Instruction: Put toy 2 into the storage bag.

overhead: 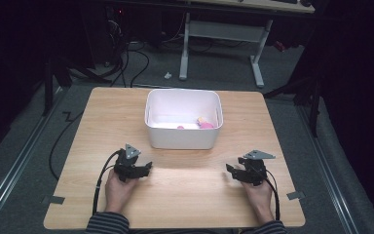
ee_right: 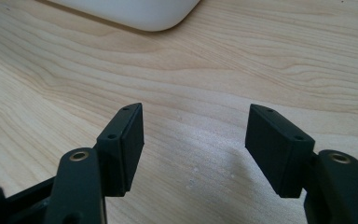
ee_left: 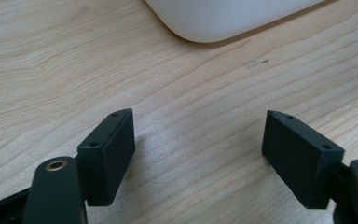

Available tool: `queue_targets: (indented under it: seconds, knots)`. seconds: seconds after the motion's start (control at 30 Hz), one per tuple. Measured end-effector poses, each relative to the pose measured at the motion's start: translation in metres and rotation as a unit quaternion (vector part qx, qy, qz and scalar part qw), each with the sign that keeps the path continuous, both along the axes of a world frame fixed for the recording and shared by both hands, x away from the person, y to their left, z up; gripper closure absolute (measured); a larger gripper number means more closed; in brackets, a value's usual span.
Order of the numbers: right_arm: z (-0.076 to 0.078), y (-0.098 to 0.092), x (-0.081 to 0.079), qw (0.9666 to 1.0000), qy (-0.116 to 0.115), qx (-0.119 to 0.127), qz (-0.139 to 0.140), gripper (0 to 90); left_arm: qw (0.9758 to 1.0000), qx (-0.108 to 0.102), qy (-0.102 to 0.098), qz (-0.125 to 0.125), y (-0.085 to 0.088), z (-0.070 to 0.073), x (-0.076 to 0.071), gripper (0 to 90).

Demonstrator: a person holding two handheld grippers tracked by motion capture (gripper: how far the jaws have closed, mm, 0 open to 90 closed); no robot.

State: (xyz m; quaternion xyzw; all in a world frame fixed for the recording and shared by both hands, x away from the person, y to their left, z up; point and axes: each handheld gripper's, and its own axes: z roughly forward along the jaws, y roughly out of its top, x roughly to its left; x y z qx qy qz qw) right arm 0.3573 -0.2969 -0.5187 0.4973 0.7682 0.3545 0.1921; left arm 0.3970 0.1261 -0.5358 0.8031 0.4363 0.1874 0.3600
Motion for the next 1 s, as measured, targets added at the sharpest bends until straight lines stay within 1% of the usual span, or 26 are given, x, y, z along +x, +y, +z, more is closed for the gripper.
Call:
queue_targets:
  seconds: [0.13, 0.23, 0.3, 0.43, 0.5, 0.77, 1.0]
  knots:
    - [-0.006, 0.004, 0.001, 0.9998, 0.005, -0.017, -0.002, 37.1, 1.0, 0.0, 0.0, 0.0, 0.0, 0.0, 0.0, 25.7]
    - [-0.009, 0.009, 0.002, 0.9996, 0.004, -0.027, -0.001, 36.8, 1.0, 0.0, 0.0, 0.0, 0.0, 0.0, 0.0, 25.6]
    - [-0.011, 0.01, 0.001, 0.9996, -0.004, -0.029, 0.0, 36.7, 1.0, 0.0, 0.0, 0.0, 0.0, 0.0, 0.0, 25.7]
    - [-0.012, 0.01, 0.002, 0.9996, -0.006, -0.028, 0.003, 35.7, 1.0, 0.0, 0.0, 0.0, 0.0, 0.0, 0.0, 25.6]
    - [-0.012, 0.012, 0.001, 0.9992, -0.008, -0.039, 0.004, 34.8, 1.0, 0.0, 0.0, 0.0, 0.0, 0.0, 0.0, 25.6]
    - [-0.012, 0.013, 0.002, 0.999, -0.005, -0.041, -0.014, 28.5, 1.0, 0.0, 0.0, -0.001, 0.0, 0.0, 0.0, 25.5]
    - [-0.012, 0.013, 0.001, 0.999, -0.003, -0.042, -0.018, 26.6, 1.0, 0.001, 0.0, -0.001, 0.0, 0.0, 0.0, 25.5]
